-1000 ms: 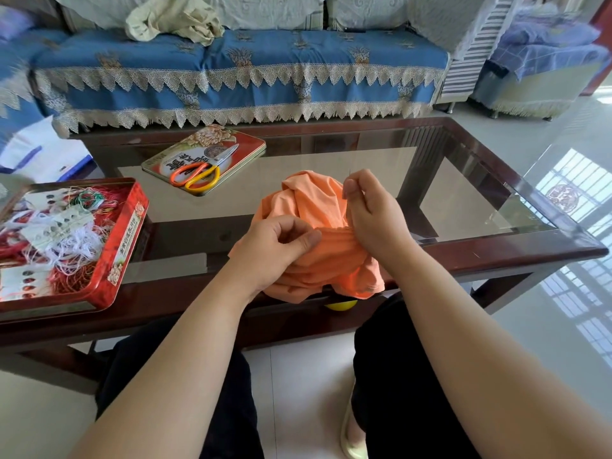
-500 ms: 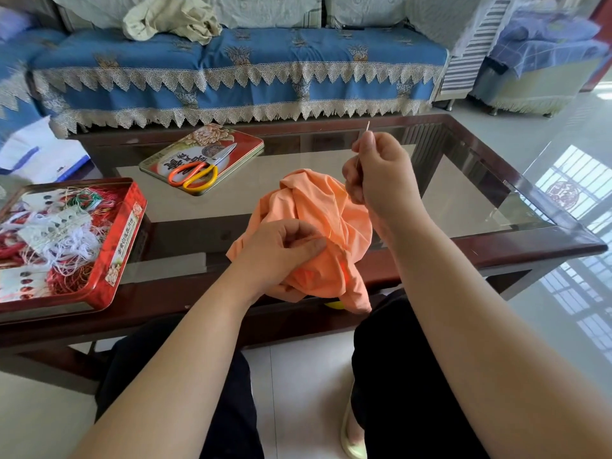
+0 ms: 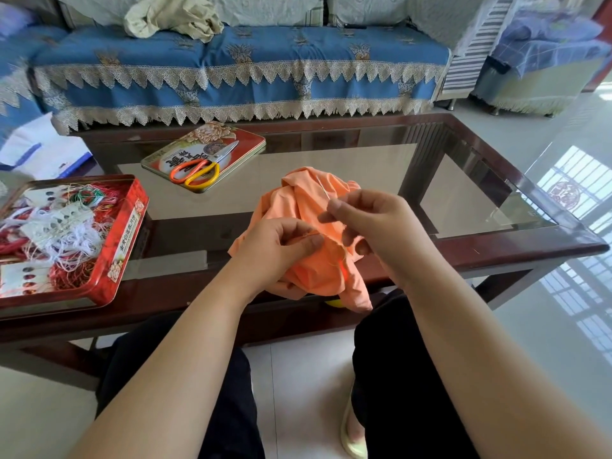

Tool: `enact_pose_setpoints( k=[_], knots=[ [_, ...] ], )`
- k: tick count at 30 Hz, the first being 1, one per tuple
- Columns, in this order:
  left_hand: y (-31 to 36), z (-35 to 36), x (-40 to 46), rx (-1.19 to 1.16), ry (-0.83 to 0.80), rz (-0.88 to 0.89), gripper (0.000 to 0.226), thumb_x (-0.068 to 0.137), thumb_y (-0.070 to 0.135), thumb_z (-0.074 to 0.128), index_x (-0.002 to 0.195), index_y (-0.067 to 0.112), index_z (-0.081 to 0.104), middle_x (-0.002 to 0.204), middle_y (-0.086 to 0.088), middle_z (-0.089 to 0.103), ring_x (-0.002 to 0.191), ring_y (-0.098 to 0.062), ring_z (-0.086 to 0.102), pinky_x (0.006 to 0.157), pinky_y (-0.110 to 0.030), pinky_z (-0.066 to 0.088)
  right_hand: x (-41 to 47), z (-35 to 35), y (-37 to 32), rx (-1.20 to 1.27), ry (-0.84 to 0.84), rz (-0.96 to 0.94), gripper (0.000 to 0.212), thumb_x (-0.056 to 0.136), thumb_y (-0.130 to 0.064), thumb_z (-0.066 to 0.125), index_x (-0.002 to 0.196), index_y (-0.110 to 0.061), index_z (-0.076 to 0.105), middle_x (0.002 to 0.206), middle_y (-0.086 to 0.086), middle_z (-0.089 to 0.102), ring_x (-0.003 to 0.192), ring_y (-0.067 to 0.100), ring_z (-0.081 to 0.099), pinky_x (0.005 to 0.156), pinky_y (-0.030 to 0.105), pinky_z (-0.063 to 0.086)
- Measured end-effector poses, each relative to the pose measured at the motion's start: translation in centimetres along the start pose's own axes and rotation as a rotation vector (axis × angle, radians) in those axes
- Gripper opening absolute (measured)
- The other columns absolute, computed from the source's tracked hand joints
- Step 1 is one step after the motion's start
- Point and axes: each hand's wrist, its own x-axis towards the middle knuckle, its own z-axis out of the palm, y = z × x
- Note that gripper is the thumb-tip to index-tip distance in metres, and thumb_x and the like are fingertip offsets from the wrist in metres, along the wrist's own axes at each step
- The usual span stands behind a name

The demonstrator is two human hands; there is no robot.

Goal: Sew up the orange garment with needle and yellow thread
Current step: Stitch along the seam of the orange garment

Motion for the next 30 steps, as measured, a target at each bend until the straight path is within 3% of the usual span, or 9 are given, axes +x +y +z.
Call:
enact_pose_setpoints(
  k=[2,5,9,12,15,20,30],
  knots=[
    [-0.1,-0.1,0.1,0.038,0.013,0.021,0.021,0.084,0.045,0.067,0.097,0.031,0.073,0.094,0.017,0.072,0.095,-0.002,0.064,0.078,-0.022,0.052,-0.9,-0.4,0.7,-0.037,-0.006,0.054,0.022,0.088,-0.03,0.068,0.092,-0.008,0.068,0.06,0.002,0.065,0.05,0.014,0.055,0.05,0.027,0.045],
    [-0.2,-0.3,0.1,0.098,0.045,0.042,0.026,0.08,0.052,0.064,0.096,0.034,0.073,0.096,0.019,0.071,0.1,-0.004,0.062,0.087,-0.029,0.05,-2.0,-0.7,1.2,-0.054,-0.073,0.094,0.02,0.086,-0.027,0.07,0.092,-0.008,0.07,0.064,0.004,0.068,0.05,0.013,0.061,0.052,0.026,0.05],
    [-0.1,-0.4,0.0,0.123,0.086,0.071,0.009,0.083,0.042,0.067,0.091,0.039,0.071,0.09,0.027,0.067,0.091,0.01,0.059,0.078,-0.015,0.046,-2.7,-0.3,2.4,-0.149,-0.065,0.074,0.013,0.087,-0.025,0.07,0.087,-0.012,0.07,0.066,0.007,0.071,0.052,0.016,0.065,0.058,0.027,0.055],
    [-0.1,-0.5,0.0,0.2,0.107,0.106,0.01,0.082,0.038,0.07,0.091,0.042,0.069,0.09,0.028,0.064,0.088,0.011,0.057,0.073,-0.007,0.041,-2.9,-0.2,3.4,-0.197,-0.003,0.019,0.009,0.086,-0.023,0.071,0.084,-0.015,0.07,0.07,0.001,0.073,0.064,0.018,0.068,0.07,0.033,0.057],
    [-0.1,-0.5,-0.1,0.274,0.114,0.12,0.015,0.081,0.037,0.073,0.095,0.039,0.069,0.094,0.024,0.064,0.091,0.008,0.056,0.073,-0.009,0.041,-2.9,0.0,4.1,-0.238,0.039,-0.041,0.006,0.084,-0.024,0.072,0.083,-0.017,0.072,0.076,-0.005,0.072,0.07,0.012,0.066,0.074,0.035,0.056],
    [0.1,-0.5,-0.3,0.304,0.109,0.15,0.008,0.082,0.039,0.071,0.082,0.043,0.064,0.085,0.027,0.063,0.084,0.012,0.056,0.068,-0.008,0.04,-2.8,0.0,4.7,-0.269,0.068,-0.069,0.005,0.084,-0.022,0.072,0.083,-0.018,0.072,0.076,-0.006,0.07,0.07,0.009,0.064,0.072,0.033,0.055],
    [0.0,-0.4,-0.3,0.308,0.13,0.176,0.007,0.086,0.041,0.067,0.091,0.036,0.066,0.089,0.023,0.063,0.087,0.007,0.058,0.065,-0.003,0.04,-2.5,0.1,5.1,-0.31,0.084,-0.083,0.004,0.086,-0.021,0.07,0.084,-0.018,0.071,0.082,-0.01,0.07,0.075,0.004,0.063,0.074,0.027,0.056]
  ],
)
